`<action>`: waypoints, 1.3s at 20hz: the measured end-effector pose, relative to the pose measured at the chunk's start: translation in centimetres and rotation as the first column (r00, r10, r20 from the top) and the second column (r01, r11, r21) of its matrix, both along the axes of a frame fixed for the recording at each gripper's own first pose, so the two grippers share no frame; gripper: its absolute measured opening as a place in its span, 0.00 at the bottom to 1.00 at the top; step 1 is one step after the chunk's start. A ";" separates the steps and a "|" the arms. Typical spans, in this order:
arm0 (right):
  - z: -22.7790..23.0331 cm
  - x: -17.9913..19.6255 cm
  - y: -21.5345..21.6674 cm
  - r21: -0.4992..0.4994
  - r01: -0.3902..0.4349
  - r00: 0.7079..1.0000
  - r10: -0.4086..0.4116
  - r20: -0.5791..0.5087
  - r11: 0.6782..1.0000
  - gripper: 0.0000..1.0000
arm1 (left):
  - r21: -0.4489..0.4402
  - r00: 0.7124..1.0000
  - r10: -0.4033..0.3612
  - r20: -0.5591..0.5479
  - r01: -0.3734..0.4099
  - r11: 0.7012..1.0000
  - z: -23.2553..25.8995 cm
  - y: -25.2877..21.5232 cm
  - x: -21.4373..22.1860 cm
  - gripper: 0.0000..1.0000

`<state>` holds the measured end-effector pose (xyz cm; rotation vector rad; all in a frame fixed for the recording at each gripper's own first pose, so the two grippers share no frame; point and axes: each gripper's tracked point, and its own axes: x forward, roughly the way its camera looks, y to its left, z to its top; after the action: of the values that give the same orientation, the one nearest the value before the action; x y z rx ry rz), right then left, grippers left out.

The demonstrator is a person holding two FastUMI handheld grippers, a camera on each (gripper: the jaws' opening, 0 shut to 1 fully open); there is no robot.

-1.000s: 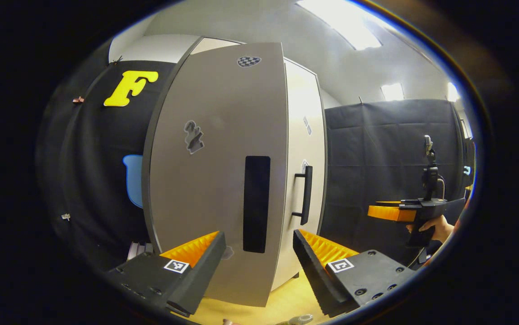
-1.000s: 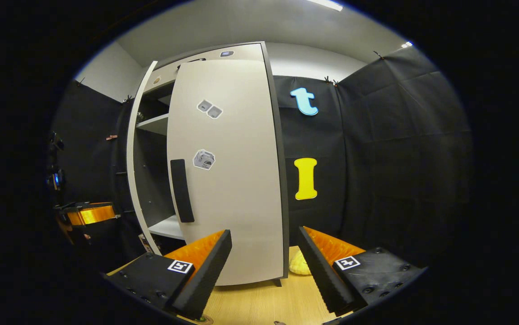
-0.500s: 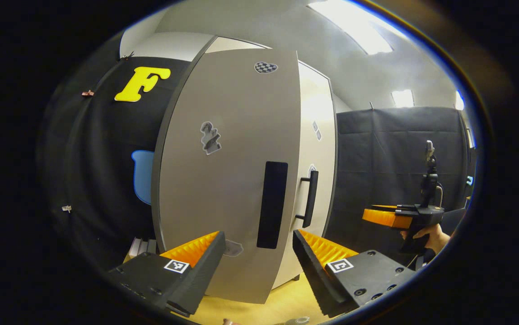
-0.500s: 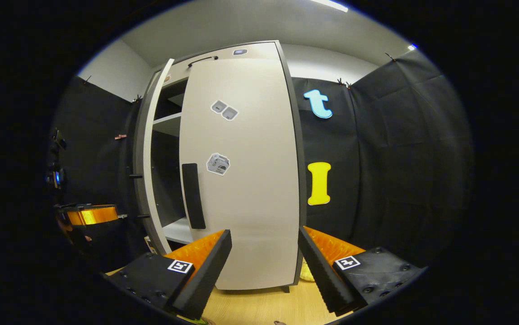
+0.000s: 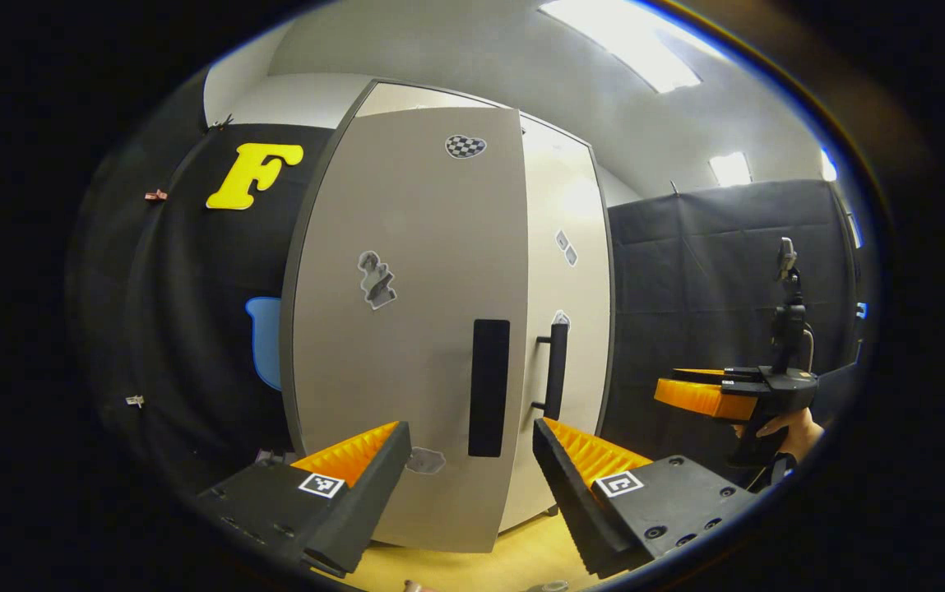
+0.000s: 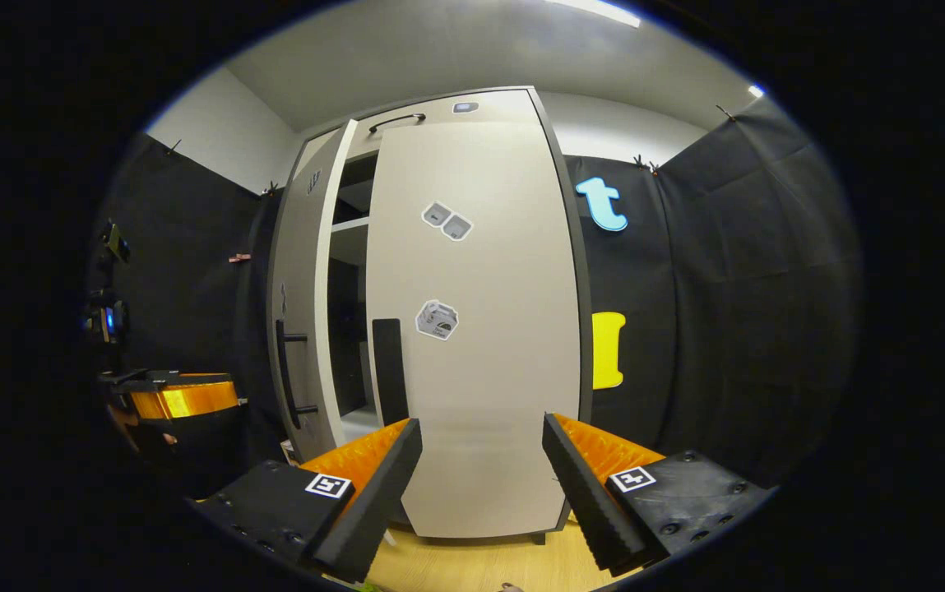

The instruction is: Grasp the bottle in the cabinet with the left hand and place it on the coaster, then close the right door with the right hand and the left door with the left hand.

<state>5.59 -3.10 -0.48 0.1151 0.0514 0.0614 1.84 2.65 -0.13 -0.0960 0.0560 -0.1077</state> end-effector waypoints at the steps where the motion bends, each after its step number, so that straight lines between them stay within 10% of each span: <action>1: -0.1 0.0 0.1 0.002 -0.004 1.000 0.004 -0.003 1.000 0.98 | -0.002 1.000 0.003 -0.003 -0.003 1.000 0.1 0.1 -0.1 0.95; 26: 0.1 0.8 2.0 -0.017 -0.031 0.999 0.031 -0.007 0.999 0.98 | 0.002 1.000 -0.014 -0.022 0.014 1.000 -0.6 0.0 -0.5 0.95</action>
<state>6.35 -1.15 -0.36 0.0977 0.0609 0.0916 1.31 2.61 -0.73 -0.0952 0.0788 -0.1202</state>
